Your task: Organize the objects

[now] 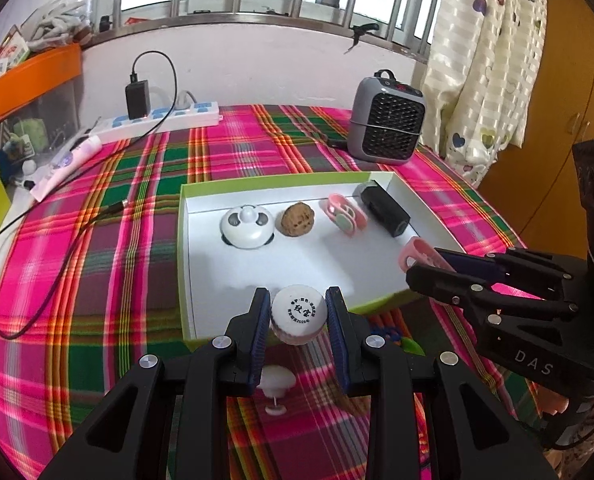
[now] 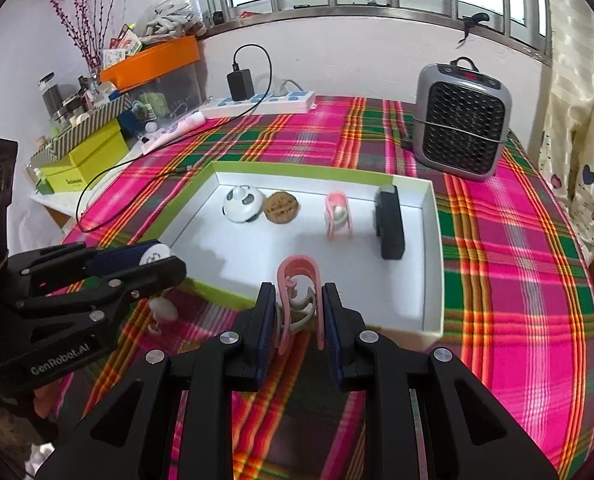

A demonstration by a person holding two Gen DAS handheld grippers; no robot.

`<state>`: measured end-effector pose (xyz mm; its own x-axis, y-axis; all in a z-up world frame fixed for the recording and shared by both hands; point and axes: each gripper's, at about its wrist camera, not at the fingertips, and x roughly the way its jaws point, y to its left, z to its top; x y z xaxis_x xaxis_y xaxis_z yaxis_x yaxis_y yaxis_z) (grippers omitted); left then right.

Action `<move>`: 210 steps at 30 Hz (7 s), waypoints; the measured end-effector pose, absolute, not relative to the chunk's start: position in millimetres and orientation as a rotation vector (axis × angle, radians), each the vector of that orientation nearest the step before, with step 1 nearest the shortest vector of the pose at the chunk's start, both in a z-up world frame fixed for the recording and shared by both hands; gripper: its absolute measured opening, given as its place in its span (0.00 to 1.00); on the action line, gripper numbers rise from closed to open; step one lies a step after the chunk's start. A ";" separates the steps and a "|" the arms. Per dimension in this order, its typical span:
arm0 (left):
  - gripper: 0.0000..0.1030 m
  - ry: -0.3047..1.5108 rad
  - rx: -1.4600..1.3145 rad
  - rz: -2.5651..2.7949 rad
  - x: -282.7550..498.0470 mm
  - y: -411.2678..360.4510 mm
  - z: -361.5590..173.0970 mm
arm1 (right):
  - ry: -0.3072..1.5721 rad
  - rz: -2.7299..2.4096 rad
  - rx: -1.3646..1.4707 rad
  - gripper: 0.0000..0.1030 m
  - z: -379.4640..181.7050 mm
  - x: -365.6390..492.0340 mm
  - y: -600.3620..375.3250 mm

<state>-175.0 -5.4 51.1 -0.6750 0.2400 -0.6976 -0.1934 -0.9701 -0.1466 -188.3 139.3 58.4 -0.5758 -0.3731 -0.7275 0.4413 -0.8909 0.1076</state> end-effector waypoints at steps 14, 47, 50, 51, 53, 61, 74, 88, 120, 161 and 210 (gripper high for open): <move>0.26 -0.079 -1.197 2.673 -215.8 -11.9 33.4 | 0.096 -2.382 1.168 0.24 43.9 -228.9 122.0; 0.26 0.046 -1.253 2.683 -245.6 -10.8 21.0 | 0.129 -2.327 1.233 0.24 22.6 -253.5 103.8; 0.26 0.048 -1.253 2.684 -245.4 -10.7 21.0 | 0.125 -2.328 1.232 0.24 22.3 -254.2 104.0; 0.26 0.046 -1.253 2.683 -245.4 -11.1 20.8 | 0.125 -2.329 1.232 0.24 22.2 -254.1 104.0; 0.26 0.041 -1.252 2.683 -245.2 -10.9 21.1 | 0.125 -2.331 1.231 0.24 21.9 -254.0 103.7; 0.26 0.040 -1.253 2.681 -245.1 -11.3 21.3 | 0.132 -2.331 1.230 0.24 22.2 -253.1 103.3; 0.28 0.032 -1.245 2.685 -242.2 -11.1 22.1 | 0.124 -2.341 1.230 0.24 22.0 -252.5 104.3; 0.32 0.013 -1.238 2.701 -234.5 -15.1 26.8 | 0.101 -2.369 1.226 0.32 23.7 -249.1 109.0; 0.33 -0.017 -1.142 2.771 -175.4 -20.8 51.0 | 0.122 -2.476 1.098 0.32 54.7 -190.1 118.9; 0.44 -0.120 -1.172 2.665 -130.3 -28.8 27.2 | 0.070 -2.557 1.067 0.33 43.0 -126.0 136.2; 0.41 -0.124 -1.234 2.636 -154.7 -28.5 10.0 | 0.020 -2.521 1.117 0.32 33.3 -132.6 124.2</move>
